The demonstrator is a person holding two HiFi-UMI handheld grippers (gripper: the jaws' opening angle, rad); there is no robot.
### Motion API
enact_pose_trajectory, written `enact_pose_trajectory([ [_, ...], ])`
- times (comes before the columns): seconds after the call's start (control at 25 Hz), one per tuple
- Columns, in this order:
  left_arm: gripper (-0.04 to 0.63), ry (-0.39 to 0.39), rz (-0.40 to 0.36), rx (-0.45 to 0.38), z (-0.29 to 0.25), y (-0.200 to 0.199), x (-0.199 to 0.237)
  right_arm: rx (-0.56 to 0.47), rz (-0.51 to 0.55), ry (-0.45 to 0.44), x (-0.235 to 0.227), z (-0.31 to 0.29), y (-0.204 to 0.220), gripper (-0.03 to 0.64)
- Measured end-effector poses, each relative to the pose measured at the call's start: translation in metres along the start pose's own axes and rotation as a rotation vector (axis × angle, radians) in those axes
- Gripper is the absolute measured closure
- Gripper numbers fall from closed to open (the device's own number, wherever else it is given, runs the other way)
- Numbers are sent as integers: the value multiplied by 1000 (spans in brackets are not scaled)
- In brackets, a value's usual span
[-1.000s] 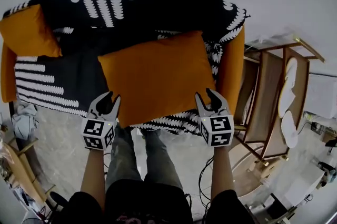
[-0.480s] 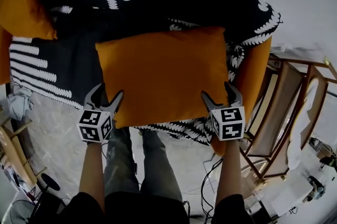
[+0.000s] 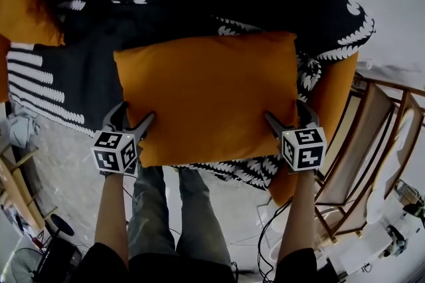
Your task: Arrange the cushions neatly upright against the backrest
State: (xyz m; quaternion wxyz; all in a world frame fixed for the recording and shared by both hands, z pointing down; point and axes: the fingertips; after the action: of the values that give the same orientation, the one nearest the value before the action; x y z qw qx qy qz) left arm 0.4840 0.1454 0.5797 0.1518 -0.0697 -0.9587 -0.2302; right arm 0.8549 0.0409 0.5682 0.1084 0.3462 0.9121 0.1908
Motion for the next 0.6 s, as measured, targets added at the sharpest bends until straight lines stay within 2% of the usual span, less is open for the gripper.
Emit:
enact_pose_trajectory([
  [0.16, 207, 2, -6, 26, -11, 3, 2, 15, -22, -34, -1, -13, 5, 178],
  [0.4, 219, 16, -4, 62, -25, 3, 3, 45, -48, -71, 0, -28, 7, 197],
  [0.6, 315, 2, -66, 82, -26, -1, -6, 58, -28, -70, 5, -30, 4, 270],
])
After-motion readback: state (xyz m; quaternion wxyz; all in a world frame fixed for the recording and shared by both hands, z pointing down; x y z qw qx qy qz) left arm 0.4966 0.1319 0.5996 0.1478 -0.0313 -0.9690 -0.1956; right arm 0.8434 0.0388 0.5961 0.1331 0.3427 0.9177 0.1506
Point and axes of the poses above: the fingertips, and each gripper's own axes: z backward along the fingers, x to its left, y out of its underside, and after that the axes turned 8 degrees about z, right-handed
